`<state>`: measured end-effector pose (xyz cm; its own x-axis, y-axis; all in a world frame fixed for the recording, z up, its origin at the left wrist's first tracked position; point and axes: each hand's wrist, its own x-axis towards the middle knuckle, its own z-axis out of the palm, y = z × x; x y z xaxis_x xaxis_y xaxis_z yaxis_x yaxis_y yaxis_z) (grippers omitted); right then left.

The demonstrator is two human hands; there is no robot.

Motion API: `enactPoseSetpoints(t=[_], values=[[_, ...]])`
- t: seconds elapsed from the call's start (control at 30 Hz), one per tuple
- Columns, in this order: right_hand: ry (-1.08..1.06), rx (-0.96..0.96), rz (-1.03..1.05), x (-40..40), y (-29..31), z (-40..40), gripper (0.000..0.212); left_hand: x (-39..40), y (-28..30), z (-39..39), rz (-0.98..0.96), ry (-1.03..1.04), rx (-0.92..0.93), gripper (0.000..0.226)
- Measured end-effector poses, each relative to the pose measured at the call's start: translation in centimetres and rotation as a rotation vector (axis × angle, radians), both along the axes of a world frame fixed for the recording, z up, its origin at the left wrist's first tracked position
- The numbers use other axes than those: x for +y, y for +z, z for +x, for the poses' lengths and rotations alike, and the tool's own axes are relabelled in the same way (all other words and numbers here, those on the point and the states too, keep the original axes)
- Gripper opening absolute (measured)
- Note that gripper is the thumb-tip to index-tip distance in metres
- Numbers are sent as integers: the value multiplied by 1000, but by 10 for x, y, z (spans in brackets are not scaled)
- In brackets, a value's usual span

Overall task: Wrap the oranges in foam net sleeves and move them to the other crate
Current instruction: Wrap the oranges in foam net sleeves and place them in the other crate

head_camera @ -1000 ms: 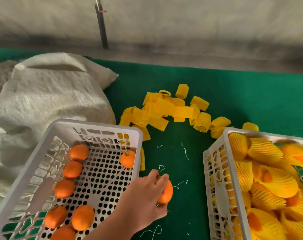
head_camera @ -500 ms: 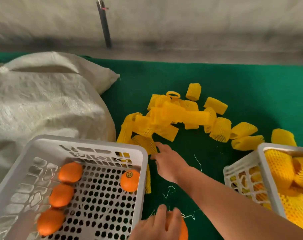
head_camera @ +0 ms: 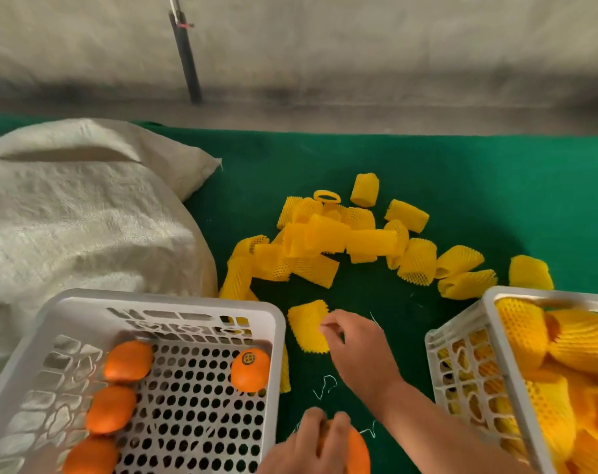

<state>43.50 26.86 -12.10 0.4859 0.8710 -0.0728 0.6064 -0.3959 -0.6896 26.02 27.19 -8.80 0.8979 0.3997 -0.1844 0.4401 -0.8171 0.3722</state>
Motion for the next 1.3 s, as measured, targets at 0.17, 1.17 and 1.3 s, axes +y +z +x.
enactPoseSetpoints(t=[0.17, 1.17, 1.3], values=[[-244, 97, -55, -112, 67, -27, 17, -32, 25, -26, -6, 101, -52, 90], [10, -97, 85, -307, 190, -128, 21, -205, 153, -122, -1036, 386, -453, 56], [-2, -107, 60, -314, 191, -117, 10, -214, 152, -122, -1177, 512, -431, 61]])
